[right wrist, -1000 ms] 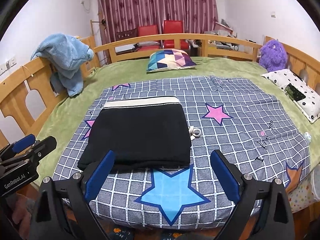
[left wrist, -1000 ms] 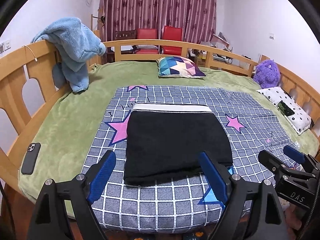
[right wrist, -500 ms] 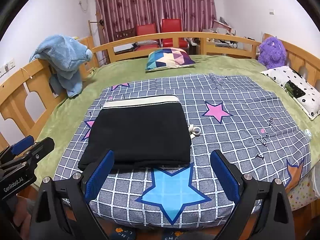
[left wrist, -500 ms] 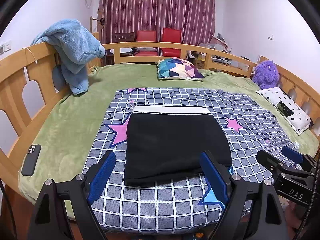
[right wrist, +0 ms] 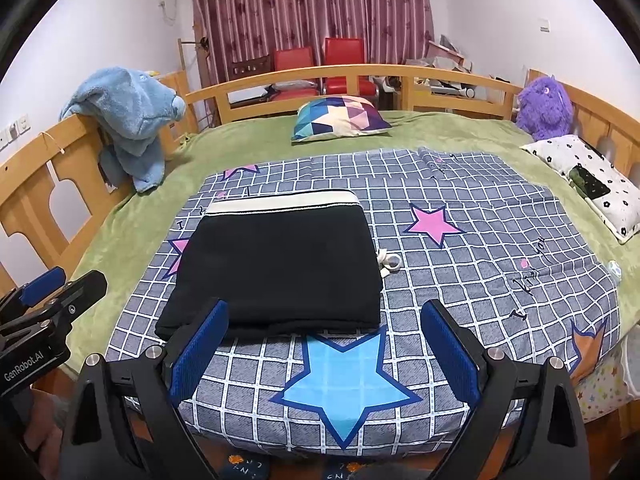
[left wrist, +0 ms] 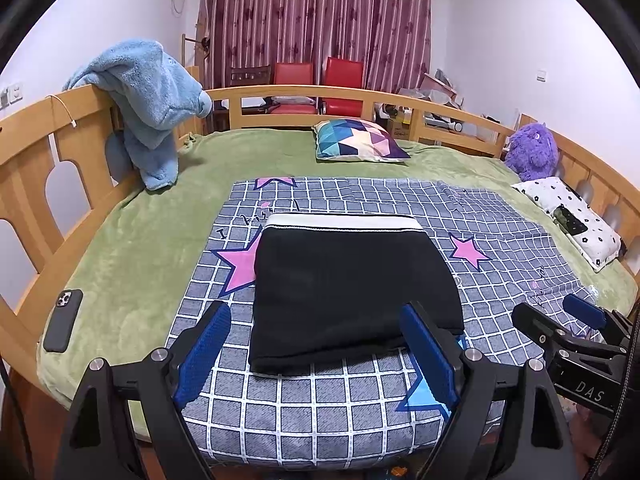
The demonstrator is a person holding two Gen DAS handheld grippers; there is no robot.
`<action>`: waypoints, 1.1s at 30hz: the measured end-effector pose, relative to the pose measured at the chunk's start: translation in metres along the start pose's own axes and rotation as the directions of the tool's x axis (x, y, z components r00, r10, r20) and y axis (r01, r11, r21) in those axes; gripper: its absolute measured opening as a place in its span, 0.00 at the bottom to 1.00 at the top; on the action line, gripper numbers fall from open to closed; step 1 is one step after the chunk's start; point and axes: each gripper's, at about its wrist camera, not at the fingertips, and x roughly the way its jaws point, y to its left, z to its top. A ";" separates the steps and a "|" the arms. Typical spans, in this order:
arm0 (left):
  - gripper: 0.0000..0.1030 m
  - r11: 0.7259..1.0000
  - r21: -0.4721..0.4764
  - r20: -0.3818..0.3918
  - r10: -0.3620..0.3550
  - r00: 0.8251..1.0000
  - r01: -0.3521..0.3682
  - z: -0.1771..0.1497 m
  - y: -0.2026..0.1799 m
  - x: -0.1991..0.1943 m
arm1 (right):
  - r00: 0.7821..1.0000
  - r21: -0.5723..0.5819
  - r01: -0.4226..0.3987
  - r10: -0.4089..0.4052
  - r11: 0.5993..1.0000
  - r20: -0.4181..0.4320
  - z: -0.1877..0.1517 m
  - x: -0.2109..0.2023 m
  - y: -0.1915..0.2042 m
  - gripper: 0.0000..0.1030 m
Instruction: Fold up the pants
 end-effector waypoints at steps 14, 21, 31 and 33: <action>0.84 1.000 0.000 0.006 0.000 1.000 0.000 -0.001 -0.002 -0.004 | 1.000 -0.001 0.004 -0.004 1.000 -0.002 0.000 0.000 0.000 0.93; 0.84 1.000 -0.001 0.007 -0.001 1.000 0.001 -0.001 -0.003 -0.004 | 1.000 0.004 0.005 -0.005 1.000 -0.004 0.000 -0.001 0.001 0.93; 0.85 1.000 0.004 0.010 -0.005 1.000 0.005 -0.001 -0.005 -0.006 | 1.000 0.008 0.006 -0.006 1.000 -0.004 0.000 -0.001 -0.001 0.93; 0.85 1.000 0.004 0.010 -0.006 1.000 0.006 -0.001 -0.005 -0.006 | 1.000 0.007 0.007 -0.007 1.000 -0.004 0.000 -0.001 -0.001 0.93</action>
